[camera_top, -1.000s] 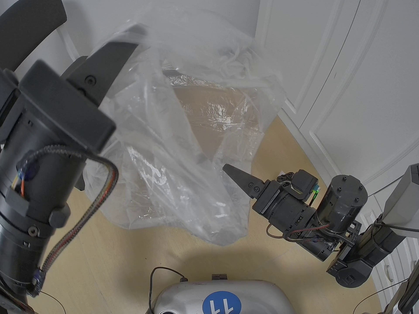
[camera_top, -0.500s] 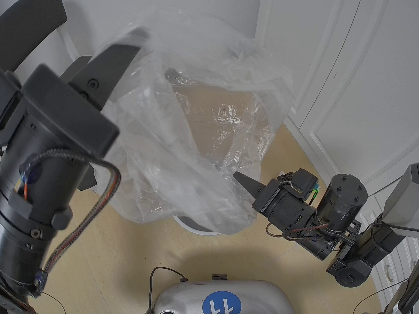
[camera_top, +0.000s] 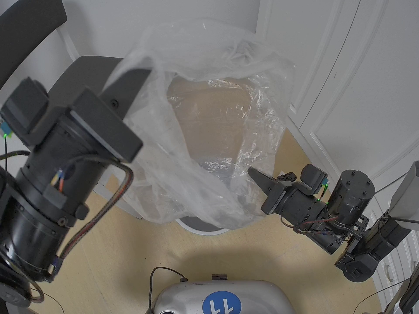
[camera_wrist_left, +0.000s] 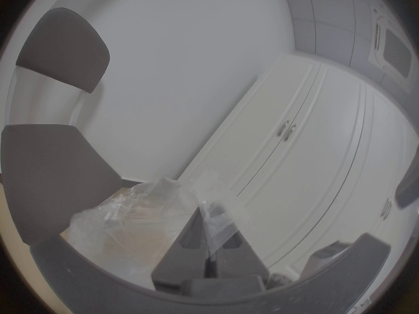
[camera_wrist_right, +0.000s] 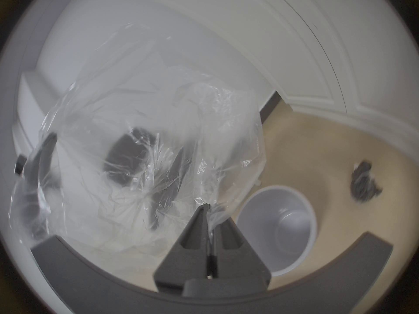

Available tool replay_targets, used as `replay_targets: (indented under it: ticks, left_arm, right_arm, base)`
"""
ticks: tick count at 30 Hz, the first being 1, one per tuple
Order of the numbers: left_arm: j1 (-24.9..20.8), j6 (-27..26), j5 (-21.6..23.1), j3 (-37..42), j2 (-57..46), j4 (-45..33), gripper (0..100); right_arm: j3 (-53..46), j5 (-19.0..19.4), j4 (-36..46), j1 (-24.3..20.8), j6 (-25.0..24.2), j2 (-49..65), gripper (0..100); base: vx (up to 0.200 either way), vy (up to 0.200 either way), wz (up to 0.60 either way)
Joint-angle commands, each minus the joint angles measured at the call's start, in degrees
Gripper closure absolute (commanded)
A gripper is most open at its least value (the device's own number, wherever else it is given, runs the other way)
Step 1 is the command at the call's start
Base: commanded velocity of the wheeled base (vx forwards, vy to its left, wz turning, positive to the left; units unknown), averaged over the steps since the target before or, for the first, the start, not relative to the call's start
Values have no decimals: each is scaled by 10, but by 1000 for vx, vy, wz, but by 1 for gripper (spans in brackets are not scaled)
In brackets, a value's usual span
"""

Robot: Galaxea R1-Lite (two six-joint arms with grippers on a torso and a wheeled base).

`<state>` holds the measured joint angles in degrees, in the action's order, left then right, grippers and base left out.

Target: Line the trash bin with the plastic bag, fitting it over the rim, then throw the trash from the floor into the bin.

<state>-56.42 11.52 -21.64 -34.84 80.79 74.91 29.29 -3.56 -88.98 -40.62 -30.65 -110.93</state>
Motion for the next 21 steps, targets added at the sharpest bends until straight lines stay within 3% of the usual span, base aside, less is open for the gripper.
replay_targets:
  ticks: [1,5,9,12,19,21]
  left_arm:
    - [56,16,5,5,9,-102,100]
    - [78,19,32,25,9,-185,100]
    - [96,18,72,44,10,-253,100]
    - [104,14,76,48,17,-297,100]
    - [119,11,77,54,38,-318,100]
    - [135,-14,77,63,42,-318,100]
  right_arm:
    - [-59,6,11,56,118,35,100]
    - [-95,4,102,93,241,76,100]
    - [-134,5,108,130,335,89,100]
    - [-139,5,108,144,364,89,100]
    - [-129,-2,108,149,365,88,100]
    - [-115,-8,106,150,364,93,100]
  base:
    - [0,0,0]
    - [0,0,0]
    - [0,0,0]
    - [0,0,0]
    - [0,0,0]
    - [0,0,0]
